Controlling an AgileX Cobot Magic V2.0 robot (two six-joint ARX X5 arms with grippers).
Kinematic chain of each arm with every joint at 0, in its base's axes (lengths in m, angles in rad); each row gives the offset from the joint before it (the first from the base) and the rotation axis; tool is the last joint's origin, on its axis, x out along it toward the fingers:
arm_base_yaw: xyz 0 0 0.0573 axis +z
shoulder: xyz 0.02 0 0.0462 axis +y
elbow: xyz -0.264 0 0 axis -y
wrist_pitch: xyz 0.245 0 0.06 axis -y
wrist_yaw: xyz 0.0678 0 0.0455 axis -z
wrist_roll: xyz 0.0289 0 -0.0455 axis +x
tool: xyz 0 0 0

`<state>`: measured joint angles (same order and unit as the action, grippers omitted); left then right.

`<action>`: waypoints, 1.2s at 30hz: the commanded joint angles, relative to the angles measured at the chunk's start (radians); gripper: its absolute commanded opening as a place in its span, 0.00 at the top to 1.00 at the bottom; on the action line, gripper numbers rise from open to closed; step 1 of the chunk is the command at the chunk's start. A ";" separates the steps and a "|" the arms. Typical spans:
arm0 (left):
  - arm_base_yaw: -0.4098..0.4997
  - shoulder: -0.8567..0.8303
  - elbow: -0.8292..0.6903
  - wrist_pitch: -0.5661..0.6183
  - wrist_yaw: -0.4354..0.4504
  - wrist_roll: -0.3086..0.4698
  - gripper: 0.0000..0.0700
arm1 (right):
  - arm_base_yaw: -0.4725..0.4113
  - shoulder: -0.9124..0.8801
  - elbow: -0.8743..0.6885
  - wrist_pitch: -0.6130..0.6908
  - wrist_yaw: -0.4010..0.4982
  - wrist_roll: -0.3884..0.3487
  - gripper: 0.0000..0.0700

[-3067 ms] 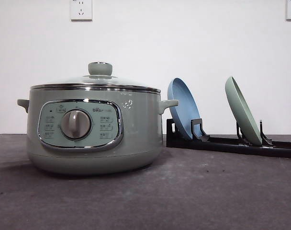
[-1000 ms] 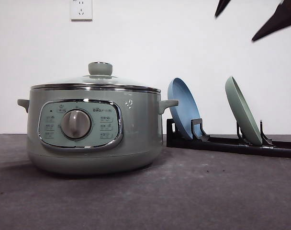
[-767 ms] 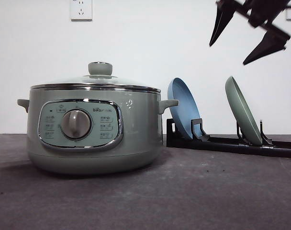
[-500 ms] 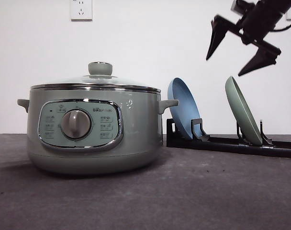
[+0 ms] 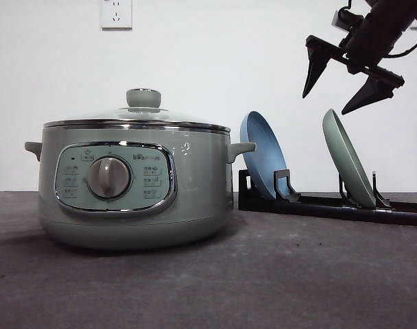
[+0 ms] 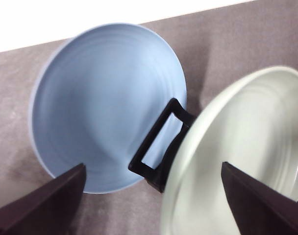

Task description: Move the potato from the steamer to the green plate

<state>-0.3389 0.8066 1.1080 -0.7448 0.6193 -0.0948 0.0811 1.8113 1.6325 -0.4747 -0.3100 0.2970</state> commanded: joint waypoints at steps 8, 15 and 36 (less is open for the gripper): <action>-0.004 0.010 0.024 0.006 0.006 0.017 0.00 | -0.001 0.060 0.024 0.005 0.028 0.016 0.56; -0.004 0.010 0.024 0.012 0.006 0.018 0.00 | -0.002 0.060 0.024 0.018 0.025 0.018 0.98; -0.003 0.010 0.024 0.007 0.006 0.061 0.00 | -0.031 -0.084 0.244 -0.057 -0.160 0.062 1.00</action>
<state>-0.3389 0.8108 1.1080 -0.7456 0.6193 -0.0494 0.0460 1.7385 1.8443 -0.5355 -0.4560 0.3561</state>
